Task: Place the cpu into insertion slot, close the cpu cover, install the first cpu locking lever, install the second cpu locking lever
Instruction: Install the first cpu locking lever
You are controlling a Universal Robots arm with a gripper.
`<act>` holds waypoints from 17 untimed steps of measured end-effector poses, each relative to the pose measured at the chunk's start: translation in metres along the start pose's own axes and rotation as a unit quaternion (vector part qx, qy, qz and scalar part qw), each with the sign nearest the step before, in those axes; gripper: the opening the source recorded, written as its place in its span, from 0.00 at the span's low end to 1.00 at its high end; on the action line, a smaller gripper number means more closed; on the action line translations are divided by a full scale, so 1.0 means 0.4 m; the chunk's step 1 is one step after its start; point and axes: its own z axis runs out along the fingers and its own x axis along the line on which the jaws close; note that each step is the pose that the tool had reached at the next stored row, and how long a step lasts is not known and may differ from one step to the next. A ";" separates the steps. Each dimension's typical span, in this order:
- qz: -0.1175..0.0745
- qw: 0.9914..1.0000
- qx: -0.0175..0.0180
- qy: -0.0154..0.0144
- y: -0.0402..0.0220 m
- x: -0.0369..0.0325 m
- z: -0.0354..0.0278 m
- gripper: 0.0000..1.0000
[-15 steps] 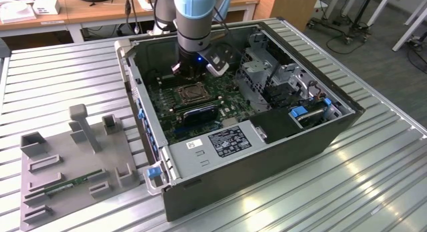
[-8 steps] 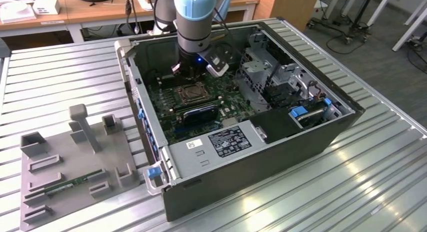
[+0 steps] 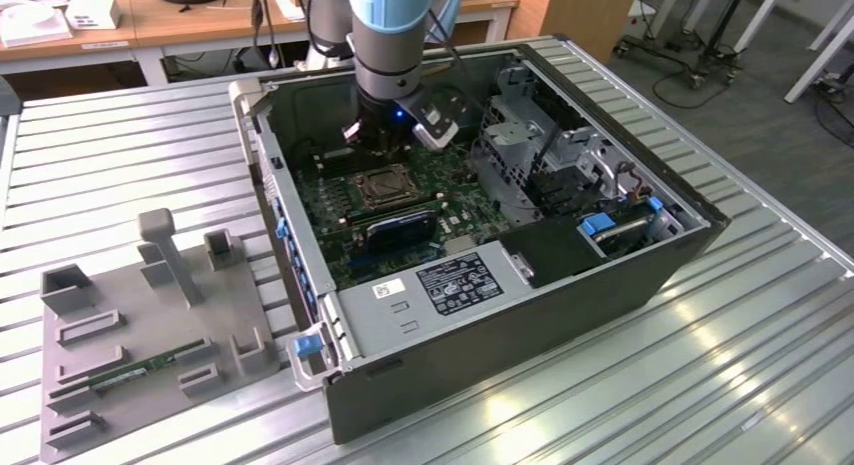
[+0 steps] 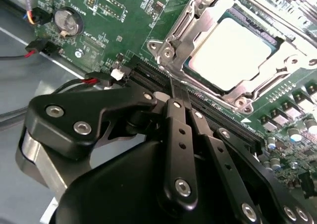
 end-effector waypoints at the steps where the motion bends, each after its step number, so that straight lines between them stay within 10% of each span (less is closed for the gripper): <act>1: 0.000 1.000 0.000 0.000 0.001 -0.001 -0.003 0.11; 10: -0.001 1.000 0.010 0.000 0.005 -0.003 -0.015 0.11; 17: -0.002 0.998 0.065 0.009 0.005 -0.003 -0.015 0.11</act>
